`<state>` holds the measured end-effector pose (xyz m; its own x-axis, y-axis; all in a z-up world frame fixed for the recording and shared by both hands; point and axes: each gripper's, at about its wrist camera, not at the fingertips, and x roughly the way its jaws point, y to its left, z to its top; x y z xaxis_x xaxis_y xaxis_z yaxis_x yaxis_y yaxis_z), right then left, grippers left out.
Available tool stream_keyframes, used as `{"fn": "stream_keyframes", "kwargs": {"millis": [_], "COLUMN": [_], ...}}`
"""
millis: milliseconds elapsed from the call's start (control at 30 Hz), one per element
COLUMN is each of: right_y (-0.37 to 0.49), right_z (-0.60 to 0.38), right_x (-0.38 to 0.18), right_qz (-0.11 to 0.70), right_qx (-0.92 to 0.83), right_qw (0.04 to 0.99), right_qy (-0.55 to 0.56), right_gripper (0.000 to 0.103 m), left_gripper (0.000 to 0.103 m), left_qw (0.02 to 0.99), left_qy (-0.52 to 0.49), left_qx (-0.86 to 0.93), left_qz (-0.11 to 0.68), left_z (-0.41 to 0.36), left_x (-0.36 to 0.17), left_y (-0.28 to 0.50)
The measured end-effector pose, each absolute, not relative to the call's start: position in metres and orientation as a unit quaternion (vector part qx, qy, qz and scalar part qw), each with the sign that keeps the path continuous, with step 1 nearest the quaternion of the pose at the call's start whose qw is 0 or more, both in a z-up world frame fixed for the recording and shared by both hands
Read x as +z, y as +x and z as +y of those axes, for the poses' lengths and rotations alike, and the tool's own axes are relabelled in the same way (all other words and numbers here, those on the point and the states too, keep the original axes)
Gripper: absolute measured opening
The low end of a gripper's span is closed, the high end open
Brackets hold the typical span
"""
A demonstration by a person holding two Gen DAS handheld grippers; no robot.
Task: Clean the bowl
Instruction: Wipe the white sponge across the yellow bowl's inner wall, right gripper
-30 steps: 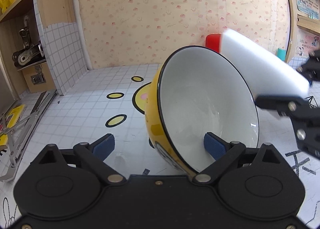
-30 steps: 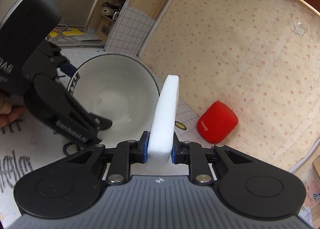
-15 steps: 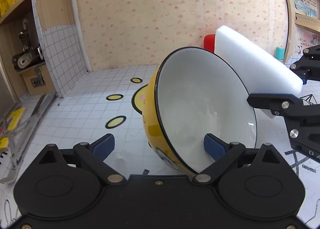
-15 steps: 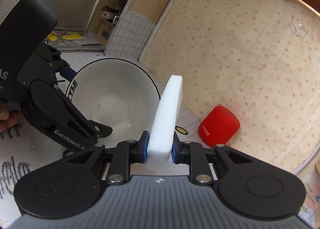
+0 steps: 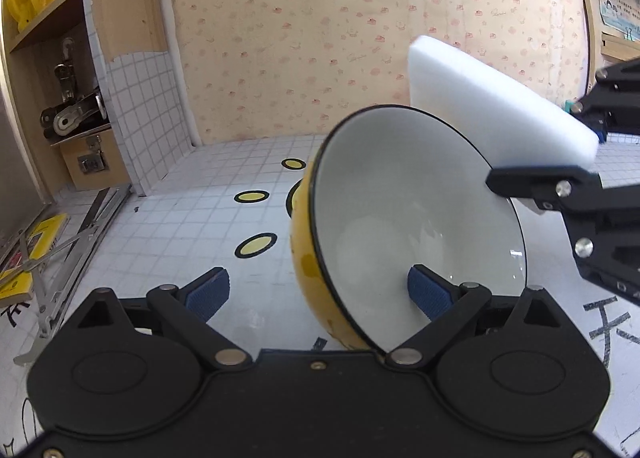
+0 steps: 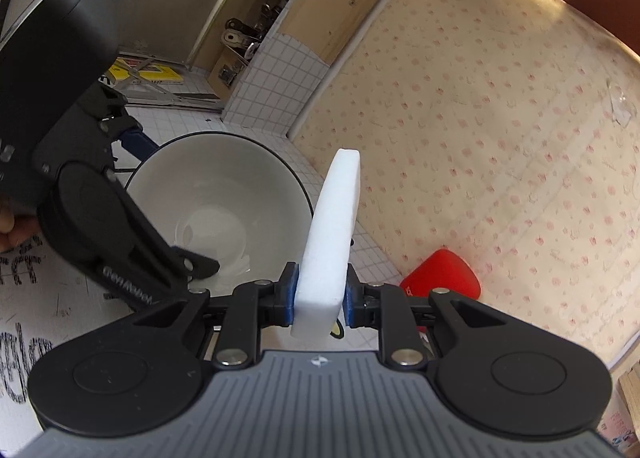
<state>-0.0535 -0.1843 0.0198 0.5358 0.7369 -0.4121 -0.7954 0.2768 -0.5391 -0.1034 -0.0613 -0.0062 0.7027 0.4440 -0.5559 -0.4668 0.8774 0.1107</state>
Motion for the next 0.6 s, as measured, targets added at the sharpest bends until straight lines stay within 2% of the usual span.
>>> {"fn": "stream_keyframes", "kwargs": {"millis": [600], "right_y": [-0.051], "right_z": [-0.203], "right_x": [0.015], "right_qz": [0.066], "right_qx": [0.475], "right_qw": [0.817], "right_qy": [-0.321], "right_gripper": [0.023], "left_gripper": [0.097], "left_qw": [0.922], "left_qy": [-0.032], "left_qx": [0.242], "left_qz": [0.299], "left_z": [-0.063], "left_x": [-0.007], "left_y": [-0.103]}}
